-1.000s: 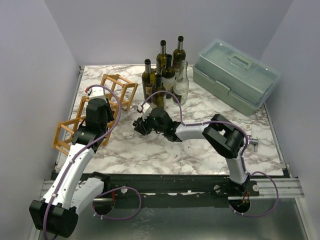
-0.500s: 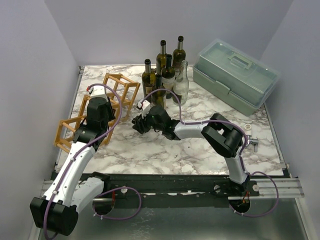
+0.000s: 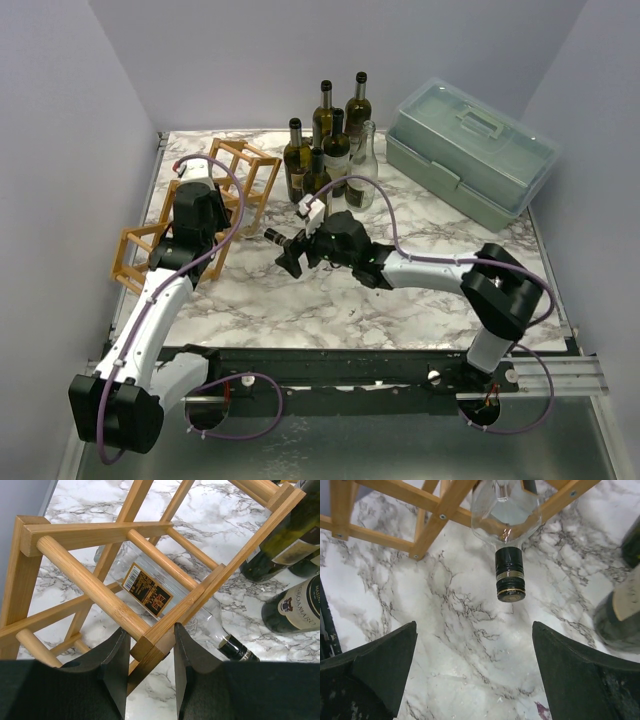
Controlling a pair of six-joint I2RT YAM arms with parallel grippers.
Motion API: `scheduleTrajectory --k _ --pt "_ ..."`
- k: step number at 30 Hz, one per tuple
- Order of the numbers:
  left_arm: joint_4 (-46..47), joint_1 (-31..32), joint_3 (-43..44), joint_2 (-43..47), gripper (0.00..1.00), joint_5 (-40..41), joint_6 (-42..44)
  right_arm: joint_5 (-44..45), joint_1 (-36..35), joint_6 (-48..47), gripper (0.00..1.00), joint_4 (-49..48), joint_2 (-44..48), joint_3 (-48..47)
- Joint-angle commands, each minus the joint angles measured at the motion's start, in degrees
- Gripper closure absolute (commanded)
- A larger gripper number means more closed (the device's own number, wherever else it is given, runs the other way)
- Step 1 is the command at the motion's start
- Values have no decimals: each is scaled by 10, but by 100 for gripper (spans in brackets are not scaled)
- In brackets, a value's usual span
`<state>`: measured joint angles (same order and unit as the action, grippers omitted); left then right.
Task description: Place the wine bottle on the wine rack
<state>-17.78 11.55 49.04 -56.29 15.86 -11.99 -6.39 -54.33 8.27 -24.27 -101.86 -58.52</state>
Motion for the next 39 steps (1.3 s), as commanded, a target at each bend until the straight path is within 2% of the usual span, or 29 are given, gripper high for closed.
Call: scheduleTrajectory --k 1,2,6,10,17,22,24,29,32,34,39 --pt "-11 -25 7 -35 100 -72 -35 84 -3 -9 0 40 62 39" --pt "-12 -30 9 -35 95 -75 -39 112 -3 -4 0 60 69 37" --pt "-13 -37 8 -26 61 -79 -47 185 -2 8 0 147 85 19" --pt "-18 -38 10 -9 41 -79 -44 215 -1 17 0 201 115 13" --pt "-51 -38 54 31 24 -111 -42 240 8 31 0 299 174 -4" --pt "-67 -38 120 39 17 -141 -59 266 30 44 0 339 204 -27" --pt "-62 -38 149 30 2 -158 -77 275 34 45 1 355 207 -47" --pt "-39 -38 211 -26 1 -195 -90 299 34 44 2 343 196 -95" --pt "-39 -38 242 -54 1 -193 -99 326 34 42 2 405 137 -198" --pt "-24 -38 249 -66 1 -197 -104 330 34 36 1 436 105 -249" --pt "25 -38 243 -75 1 -247 -81 320 50 31 0 427 68 -316"
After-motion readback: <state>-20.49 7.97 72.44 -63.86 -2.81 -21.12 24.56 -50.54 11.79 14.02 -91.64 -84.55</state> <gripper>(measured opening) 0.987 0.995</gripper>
